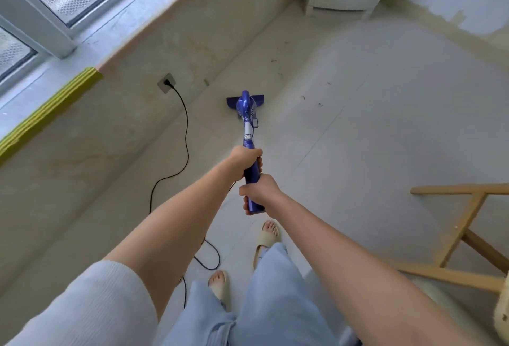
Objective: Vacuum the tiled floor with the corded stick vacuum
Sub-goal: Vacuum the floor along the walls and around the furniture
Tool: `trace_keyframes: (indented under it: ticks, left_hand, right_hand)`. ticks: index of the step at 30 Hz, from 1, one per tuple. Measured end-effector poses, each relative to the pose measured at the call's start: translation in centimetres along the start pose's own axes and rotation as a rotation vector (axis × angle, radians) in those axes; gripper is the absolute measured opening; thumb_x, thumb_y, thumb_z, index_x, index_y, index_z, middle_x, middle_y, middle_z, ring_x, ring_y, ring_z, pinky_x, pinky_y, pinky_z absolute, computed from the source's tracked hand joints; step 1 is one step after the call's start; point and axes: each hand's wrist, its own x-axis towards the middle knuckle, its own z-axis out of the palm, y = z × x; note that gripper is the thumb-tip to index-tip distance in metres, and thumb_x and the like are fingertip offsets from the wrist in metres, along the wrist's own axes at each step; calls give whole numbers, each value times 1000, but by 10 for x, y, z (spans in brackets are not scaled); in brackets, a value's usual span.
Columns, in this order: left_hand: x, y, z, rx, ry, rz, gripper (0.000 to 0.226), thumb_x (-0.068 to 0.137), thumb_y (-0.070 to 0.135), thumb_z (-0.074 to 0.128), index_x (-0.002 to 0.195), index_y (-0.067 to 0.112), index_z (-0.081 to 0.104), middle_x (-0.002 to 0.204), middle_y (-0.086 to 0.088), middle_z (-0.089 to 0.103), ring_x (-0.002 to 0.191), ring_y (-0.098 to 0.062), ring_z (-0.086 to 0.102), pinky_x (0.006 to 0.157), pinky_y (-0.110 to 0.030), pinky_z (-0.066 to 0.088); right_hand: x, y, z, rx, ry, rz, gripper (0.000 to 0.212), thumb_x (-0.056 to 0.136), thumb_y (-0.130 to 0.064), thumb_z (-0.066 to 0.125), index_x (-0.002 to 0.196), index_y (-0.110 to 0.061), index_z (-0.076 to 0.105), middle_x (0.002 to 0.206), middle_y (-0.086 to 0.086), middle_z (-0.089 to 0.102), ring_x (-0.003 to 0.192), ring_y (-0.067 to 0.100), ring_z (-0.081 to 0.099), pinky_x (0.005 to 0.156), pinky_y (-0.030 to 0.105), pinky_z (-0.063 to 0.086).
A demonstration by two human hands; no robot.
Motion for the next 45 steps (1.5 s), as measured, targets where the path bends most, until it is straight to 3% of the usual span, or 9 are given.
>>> trace_keyframes:
  ticks: [3,9,15,19,29,35,39,42,45]
  left_hand:
    - [10,17,1,-3,10,6,13,91,12,61,90,3,51,70,-7,55,59,-18,52,60,-27,50]
    - [10,20,9,-10,-16,-7,18,91,14,64,81,5,51,70,-7,56,62,-18,53,71,-29,52]
    - [-8,-9,15,-13,-70,0,19,91,11,62,79,4,49,71,-9,55,62,-19,53,75,-32,52]
    - [-31,-37,12,-25,-126,11,19,93,11,60,77,6,49,71,-8,54,64,-18,52,87,-35,51]
    - [-107,-144,7,-104,-331,-93,14,91,9,61,90,5,48,70,-5,52,63,-18,53,71,-31,49]
    - [-154,-203,15,-156,-392,-156,11,91,4,56,84,3,48,70,-9,53,65,-20,54,80,-31,49]
    - [-185,-244,34,-165,-362,-157,13,86,1,48,74,5,46,64,-7,52,60,-18,53,63,-27,48]
    - [-203,-274,50,-69,-352,-120,15,84,5,50,70,8,45,60,-2,49,55,-15,48,54,-25,42]
    - [-229,-306,70,85,-349,-84,16,83,10,54,69,11,46,63,-2,49,56,-15,46,56,-26,40]
  right_hand:
    - [12,-16,-9,-4,-38,-5,25,84,2,56,107,-5,49,74,10,54,54,18,54,44,25,52]
    - [10,-14,-22,-59,-28,-20,28,85,0,57,113,-3,50,75,9,55,56,17,56,46,25,52]
    - [-13,16,-18,-80,30,-15,27,86,-3,57,113,-2,52,75,8,55,56,15,55,45,24,49]
    - [-42,41,-6,-87,54,-24,29,86,-3,58,114,-3,51,73,8,55,56,14,54,44,22,48]
    - [-144,141,37,-35,182,-35,28,88,-3,58,113,-6,46,76,7,50,53,11,49,41,16,45]
    - [-189,207,52,-81,289,-30,36,85,-6,59,120,-3,47,73,8,54,53,16,50,48,24,44]
    - [-221,255,55,-63,326,-13,34,84,-4,59,116,-4,47,73,9,54,54,16,50,49,24,44]
    - [-243,287,55,-36,329,-10,33,82,-4,64,111,-3,49,70,9,52,52,15,48,49,24,44]
    - [-269,324,54,-20,370,-10,32,81,-3,67,108,-3,49,68,9,52,52,15,49,51,25,44]
